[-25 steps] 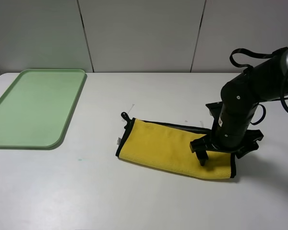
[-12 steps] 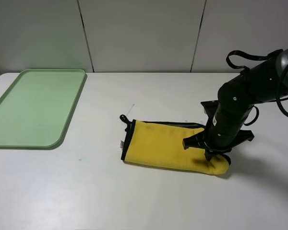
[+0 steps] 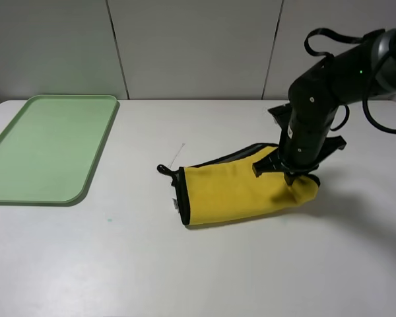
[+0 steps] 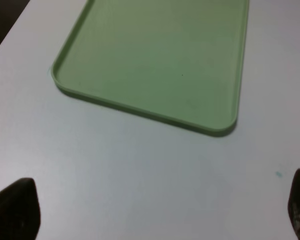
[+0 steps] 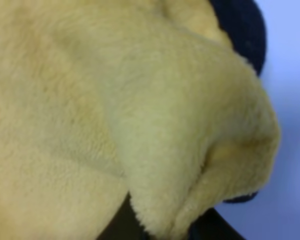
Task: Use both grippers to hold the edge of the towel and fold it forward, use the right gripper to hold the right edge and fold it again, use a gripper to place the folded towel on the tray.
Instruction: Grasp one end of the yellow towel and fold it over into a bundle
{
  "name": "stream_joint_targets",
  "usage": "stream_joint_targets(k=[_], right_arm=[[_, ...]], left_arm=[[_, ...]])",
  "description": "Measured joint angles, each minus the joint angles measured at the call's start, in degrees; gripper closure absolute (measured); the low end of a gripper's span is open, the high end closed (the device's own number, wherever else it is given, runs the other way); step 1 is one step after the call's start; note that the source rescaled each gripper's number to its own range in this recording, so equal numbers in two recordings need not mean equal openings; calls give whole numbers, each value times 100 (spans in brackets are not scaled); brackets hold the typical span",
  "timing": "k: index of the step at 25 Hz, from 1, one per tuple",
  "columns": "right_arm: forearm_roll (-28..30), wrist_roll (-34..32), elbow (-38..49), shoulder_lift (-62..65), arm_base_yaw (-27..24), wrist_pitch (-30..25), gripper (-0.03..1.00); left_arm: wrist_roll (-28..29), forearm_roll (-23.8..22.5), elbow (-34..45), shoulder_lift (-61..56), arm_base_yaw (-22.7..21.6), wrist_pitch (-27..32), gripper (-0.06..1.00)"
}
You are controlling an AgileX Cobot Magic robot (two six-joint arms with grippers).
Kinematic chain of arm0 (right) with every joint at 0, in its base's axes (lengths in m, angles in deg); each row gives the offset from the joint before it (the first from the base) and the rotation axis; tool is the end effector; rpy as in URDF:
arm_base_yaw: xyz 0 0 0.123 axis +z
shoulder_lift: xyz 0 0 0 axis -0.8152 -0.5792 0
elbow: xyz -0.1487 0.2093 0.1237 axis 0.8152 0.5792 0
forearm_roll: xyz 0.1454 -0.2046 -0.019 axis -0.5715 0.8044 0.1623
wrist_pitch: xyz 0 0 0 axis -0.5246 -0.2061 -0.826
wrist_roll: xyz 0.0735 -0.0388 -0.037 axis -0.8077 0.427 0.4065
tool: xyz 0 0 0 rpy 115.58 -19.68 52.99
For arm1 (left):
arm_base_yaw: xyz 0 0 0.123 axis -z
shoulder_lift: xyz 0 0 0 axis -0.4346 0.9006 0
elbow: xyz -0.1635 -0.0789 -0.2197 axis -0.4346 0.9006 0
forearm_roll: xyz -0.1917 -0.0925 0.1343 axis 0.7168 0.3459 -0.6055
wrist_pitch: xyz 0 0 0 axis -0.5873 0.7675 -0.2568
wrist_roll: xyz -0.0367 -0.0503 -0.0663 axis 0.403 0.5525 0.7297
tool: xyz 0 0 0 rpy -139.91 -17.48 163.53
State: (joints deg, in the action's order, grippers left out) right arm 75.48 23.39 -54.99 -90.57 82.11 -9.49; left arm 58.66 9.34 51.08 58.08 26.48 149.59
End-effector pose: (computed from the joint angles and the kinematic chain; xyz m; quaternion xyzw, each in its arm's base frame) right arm 0.3022 0.1368 0.1287 -0.1544 0.9806 -0.0750 0.0946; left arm -0.0061 0.0133 0.2758 -0.1233 0.8462 0.0038 0.5184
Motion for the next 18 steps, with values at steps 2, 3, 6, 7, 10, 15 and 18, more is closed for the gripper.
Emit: stream_joint_targets(k=[2, 3, 6, 7, 10, 15, 18], right_arm=[[272, 113, -381, 0, 0, -261, 87], [445, 152, -521, 0, 0, -376, 87], [997, 191, -908, 0, 0, -622, 87], [1190, 206, -1012, -2, 0, -678, 87], [1837, 208, -1264, -2, 0, -938, 87], [2536, 253, -1327, -2, 0, -1189, 87], [2753, 293, -1327, -2, 0, -1313, 87]], left_arm=[[0, 0, 0, 0, 0, 0, -5], [0, 0, 0, 0, 0, 0, -5], [0, 0, 0, 0, 0, 0, -5], [0, 0, 0, 0, 0, 0, -5], [0, 0, 0, 0, 0, -5, -5], [0, 0, 0, 0, 0, -5, -5], [0, 0, 0, 0, 0, -5, -5]])
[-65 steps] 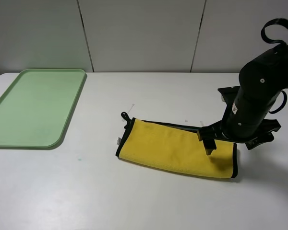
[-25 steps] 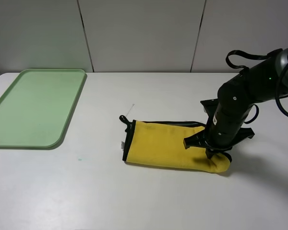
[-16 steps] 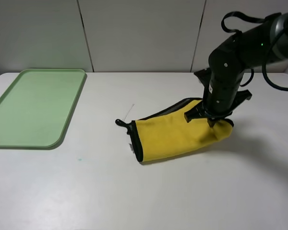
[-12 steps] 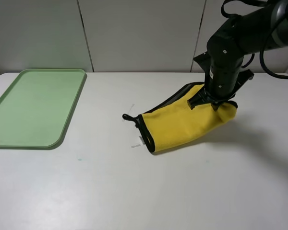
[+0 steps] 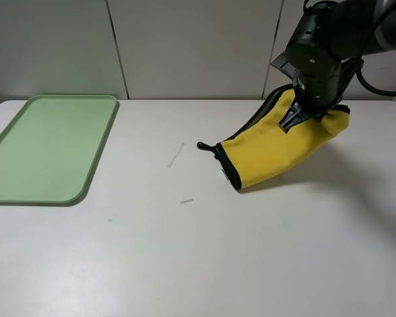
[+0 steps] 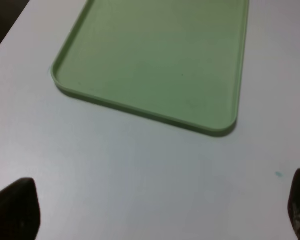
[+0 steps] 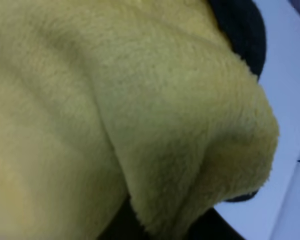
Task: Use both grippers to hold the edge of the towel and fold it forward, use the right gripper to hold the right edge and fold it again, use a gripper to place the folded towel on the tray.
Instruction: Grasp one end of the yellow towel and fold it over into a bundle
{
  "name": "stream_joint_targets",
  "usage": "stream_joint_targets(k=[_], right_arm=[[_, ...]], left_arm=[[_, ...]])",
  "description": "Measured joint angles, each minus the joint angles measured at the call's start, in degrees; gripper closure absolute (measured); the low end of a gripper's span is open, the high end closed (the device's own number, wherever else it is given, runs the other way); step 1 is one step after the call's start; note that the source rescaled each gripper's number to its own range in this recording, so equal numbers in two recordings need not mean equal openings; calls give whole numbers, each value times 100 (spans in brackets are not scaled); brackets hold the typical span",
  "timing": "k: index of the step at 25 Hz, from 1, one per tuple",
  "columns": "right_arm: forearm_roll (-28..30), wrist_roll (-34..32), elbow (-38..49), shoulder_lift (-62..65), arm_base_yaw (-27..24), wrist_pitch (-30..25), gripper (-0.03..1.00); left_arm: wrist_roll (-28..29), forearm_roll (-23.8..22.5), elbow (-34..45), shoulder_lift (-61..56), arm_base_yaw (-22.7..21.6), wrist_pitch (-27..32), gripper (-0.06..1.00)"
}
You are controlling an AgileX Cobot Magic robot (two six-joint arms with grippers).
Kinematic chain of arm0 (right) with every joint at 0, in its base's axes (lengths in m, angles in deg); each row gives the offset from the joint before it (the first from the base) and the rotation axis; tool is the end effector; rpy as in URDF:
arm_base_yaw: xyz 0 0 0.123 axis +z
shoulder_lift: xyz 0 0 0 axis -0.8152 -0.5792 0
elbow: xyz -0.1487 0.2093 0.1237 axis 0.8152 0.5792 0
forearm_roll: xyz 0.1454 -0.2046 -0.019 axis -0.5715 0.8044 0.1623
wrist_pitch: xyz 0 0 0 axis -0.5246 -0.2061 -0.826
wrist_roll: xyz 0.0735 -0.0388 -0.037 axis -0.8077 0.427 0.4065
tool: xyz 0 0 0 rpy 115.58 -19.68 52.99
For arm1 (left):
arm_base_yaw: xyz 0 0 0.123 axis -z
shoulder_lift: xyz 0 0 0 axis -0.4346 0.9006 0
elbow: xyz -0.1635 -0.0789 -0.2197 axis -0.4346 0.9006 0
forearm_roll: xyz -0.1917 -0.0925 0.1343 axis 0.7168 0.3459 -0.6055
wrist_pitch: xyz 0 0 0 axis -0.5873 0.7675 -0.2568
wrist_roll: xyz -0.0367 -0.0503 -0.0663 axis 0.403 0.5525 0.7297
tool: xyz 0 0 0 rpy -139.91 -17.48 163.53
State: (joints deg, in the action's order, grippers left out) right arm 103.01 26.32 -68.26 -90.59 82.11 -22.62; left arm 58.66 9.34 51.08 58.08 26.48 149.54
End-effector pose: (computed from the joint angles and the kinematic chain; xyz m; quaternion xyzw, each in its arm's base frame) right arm 0.3546 0.1263 0.1939 -0.2787 0.9034 -0.2735 0.1773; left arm -0.0060 0.0133 0.2758 -0.1232 0.8460 0.0038 0.5188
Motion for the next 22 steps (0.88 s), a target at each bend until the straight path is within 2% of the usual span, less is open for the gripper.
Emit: stream_joint_targets(k=[3, 7, 15, 22], right_arm=[[-26, 0, 0, 0, 0, -39, 87], [-357, 0, -17, 0, 0, -11, 87], [-1243, 0, -17, 0, 0, 287, 87], [-1832, 0, -17, 0, 407, 524, 87]], left_arm=[[0, 0, 0, 0, 0, 0, -5], [0, 0, 0, 0, 0, 0, -5], [0, 0, 0, 0, 0, 0, -5], [9, 0, 0, 0, 0, 0, -5]])
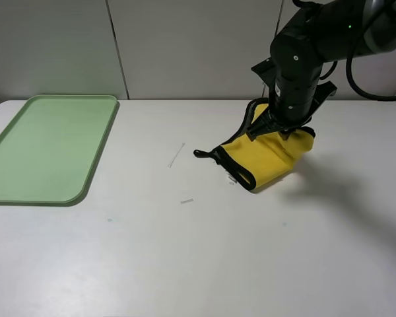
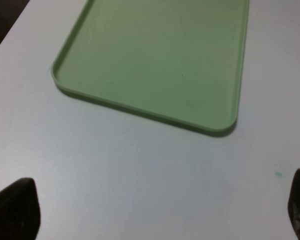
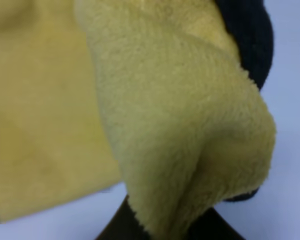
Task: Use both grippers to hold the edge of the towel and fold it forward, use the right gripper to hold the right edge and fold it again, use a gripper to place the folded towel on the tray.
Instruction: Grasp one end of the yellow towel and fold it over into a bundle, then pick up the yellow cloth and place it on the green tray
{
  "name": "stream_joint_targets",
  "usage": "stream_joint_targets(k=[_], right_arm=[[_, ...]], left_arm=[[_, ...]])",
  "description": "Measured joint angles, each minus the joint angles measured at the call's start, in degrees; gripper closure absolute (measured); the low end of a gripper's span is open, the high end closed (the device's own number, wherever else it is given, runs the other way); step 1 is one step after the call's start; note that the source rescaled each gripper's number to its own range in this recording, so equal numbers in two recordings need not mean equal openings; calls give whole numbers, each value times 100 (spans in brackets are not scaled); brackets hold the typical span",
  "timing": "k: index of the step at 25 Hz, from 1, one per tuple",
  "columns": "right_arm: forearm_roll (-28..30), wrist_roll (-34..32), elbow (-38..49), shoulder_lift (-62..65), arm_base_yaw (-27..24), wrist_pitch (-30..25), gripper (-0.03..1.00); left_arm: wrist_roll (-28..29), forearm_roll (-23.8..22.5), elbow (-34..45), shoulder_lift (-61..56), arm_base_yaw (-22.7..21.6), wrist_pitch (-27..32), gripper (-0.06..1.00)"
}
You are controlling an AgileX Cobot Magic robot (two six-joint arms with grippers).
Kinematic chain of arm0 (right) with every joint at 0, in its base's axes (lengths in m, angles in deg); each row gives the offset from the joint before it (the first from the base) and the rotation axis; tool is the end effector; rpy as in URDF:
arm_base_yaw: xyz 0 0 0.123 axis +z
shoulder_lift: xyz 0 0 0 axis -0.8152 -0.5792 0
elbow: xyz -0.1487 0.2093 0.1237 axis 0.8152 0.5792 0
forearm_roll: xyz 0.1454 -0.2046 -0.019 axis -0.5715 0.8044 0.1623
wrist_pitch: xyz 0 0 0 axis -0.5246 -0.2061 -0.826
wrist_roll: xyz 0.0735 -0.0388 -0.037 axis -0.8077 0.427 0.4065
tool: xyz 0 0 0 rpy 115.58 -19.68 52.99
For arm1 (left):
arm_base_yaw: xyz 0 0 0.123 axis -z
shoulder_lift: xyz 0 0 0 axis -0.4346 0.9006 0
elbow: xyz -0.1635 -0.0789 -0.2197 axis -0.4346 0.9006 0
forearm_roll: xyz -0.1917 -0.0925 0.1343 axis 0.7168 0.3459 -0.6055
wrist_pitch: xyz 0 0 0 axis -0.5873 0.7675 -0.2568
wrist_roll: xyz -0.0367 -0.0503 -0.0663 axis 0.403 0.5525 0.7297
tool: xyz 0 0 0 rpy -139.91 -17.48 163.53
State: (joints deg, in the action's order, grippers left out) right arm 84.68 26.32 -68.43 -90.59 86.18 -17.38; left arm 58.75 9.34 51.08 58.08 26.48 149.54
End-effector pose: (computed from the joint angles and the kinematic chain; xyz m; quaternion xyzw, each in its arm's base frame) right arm 0.3349 0.1695 0.1836 -0.2376 0.9472 -0.1283 0.1729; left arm -0.0060 0.0133 0.2758 -0.1239 0.8459 0.0034 0.5188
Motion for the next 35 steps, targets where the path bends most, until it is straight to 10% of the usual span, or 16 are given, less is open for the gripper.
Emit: stream_joint_targets(k=[14, 16, 19, 22, 35], right_arm=[[-407, 128, 0, 0, 175, 356, 87], [-407, 133, 0, 0, 175, 401, 75], [-464, 135, 0, 0, 175, 596, 21], [-528, 124, 0, 0, 175, 779, 5], [-612, 595, 0, 0, 175, 1054, -3]], left_arm=[[5, 0, 0, 0, 0, 0, -5], [5, 0, 0, 0, 0, 0, -5], [5, 0, 0, 0, 0, 0, -5], [5, 0, 0, 0, 0, 0, -5], [5, -5, 0, 0, 0, 0, -5]])
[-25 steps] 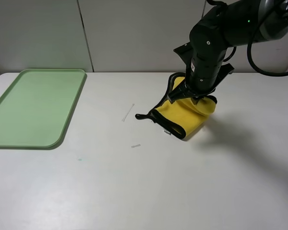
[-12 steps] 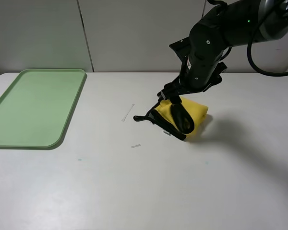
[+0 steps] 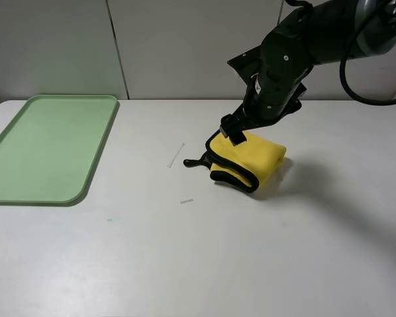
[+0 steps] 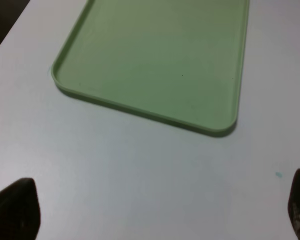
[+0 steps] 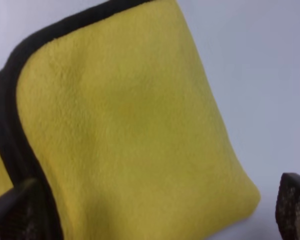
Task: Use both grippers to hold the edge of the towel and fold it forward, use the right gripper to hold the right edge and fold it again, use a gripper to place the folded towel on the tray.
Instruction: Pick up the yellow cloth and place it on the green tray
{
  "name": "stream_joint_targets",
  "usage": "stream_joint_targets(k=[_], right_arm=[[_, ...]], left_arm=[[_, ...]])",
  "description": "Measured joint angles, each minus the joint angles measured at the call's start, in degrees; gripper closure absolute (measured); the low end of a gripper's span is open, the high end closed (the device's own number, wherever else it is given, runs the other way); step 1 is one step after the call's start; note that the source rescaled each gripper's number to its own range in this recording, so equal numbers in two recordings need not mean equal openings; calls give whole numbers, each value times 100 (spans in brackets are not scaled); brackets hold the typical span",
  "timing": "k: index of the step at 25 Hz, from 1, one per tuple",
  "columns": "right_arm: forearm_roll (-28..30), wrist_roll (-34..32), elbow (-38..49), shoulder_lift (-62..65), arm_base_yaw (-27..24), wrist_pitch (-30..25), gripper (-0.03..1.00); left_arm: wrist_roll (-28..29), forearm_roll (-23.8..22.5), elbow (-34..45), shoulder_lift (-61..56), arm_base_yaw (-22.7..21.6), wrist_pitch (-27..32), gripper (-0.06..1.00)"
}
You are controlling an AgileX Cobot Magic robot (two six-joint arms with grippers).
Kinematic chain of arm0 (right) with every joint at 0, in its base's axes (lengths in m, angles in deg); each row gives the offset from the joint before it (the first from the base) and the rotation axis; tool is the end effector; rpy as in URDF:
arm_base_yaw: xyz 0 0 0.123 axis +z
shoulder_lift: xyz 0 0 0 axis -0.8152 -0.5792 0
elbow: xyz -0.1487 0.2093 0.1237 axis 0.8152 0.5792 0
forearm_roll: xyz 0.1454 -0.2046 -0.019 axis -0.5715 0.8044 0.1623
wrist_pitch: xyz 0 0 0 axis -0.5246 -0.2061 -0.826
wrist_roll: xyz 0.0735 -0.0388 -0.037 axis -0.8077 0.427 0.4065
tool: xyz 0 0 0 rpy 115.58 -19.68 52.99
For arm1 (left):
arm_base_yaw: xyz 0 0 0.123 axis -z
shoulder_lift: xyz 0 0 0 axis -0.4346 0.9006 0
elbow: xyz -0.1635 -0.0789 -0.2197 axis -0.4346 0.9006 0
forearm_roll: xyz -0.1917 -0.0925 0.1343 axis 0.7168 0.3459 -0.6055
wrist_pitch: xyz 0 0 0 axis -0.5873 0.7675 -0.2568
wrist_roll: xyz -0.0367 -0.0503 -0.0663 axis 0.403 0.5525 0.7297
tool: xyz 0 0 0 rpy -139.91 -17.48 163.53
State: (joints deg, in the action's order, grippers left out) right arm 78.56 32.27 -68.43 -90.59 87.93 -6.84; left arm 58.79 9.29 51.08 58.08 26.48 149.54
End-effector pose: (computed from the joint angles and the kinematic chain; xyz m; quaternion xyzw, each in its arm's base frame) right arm 0.3352 0.1965 0.1852 -0.2822 0.9302 -0.0498 0.2294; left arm -0.0060 0.0133 0.2758 -0.1242 0.8458 0.0036 0.5188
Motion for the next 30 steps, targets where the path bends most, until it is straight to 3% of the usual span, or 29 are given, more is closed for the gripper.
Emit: stream_joint_targets(k=[4, 9, 17, 30], right_arm=[[6, 326, -30, 0, 0, -175, -3], [-179, 390, -41, 109, 0, -1231, -3], [-689, 436, -41, 1221, 0, -2335, -3], [-1724, 862, 222, 3362, 0, -3296, -3]], left_arm=[[0, 0, 0, 0, 0, 0, -5], [0, 0, 0, 0, 0, 0, -5], [0, 0, 0, 0, 0, 0, -5], [0, 0, 0, 0, 0, 0, -5]])
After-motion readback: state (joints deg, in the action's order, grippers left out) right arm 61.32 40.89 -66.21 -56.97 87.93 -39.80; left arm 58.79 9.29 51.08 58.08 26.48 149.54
